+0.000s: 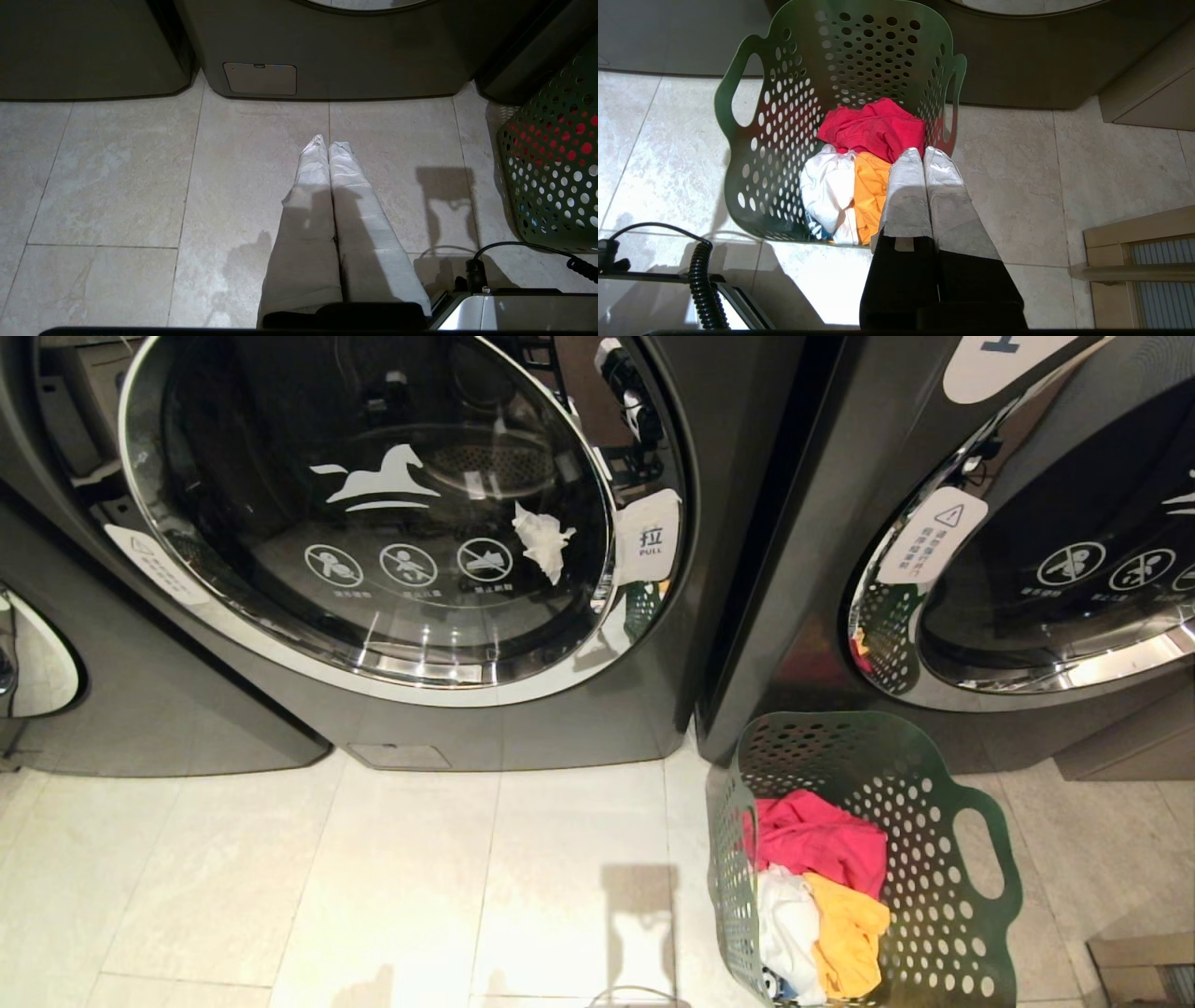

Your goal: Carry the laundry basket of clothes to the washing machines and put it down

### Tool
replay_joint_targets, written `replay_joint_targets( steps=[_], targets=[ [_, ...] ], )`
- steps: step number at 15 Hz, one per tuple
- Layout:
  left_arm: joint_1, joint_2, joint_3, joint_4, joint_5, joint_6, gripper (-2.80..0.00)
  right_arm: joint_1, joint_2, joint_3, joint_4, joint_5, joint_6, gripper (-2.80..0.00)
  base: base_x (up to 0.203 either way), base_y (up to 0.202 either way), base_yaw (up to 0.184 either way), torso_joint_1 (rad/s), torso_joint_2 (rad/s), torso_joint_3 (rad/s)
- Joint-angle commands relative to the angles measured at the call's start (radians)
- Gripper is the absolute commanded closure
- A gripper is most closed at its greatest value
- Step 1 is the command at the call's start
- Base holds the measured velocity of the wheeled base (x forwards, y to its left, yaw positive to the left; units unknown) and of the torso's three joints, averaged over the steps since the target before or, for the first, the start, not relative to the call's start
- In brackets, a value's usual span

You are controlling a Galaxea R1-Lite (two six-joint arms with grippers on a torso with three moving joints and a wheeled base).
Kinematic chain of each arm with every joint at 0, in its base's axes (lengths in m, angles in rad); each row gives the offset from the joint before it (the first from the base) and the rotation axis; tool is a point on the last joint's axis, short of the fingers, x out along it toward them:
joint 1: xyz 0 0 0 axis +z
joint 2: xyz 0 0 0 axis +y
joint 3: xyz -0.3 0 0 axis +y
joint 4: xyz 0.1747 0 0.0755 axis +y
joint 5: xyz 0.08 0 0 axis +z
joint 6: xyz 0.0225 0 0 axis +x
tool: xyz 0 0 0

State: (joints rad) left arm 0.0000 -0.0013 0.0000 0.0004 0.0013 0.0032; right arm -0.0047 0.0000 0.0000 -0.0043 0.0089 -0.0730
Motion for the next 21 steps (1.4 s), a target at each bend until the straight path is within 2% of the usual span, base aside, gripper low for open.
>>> replay_joint_targets(
  steps=[1, 21],
  targets=[
    [0.0, 0.001, 0.0, 0.0, 0.0, 0.0, 0.0, 0.0, 0.002, 0.0, 0.0, 0.0, -0.001, 0.0, 0.0, 0.0, 0.0, 0.0, 0.0, 0.0],
    [0.0, 0.001, 0.0, 0.0, 0.0, 0.0, 0.0, 0.0, 0.002, 0.0, 0.0, 0.001, -0.001, 0.0, 0.0, 0.0, 0.0, 0.0, 0.0, 0.0]
  ],
)
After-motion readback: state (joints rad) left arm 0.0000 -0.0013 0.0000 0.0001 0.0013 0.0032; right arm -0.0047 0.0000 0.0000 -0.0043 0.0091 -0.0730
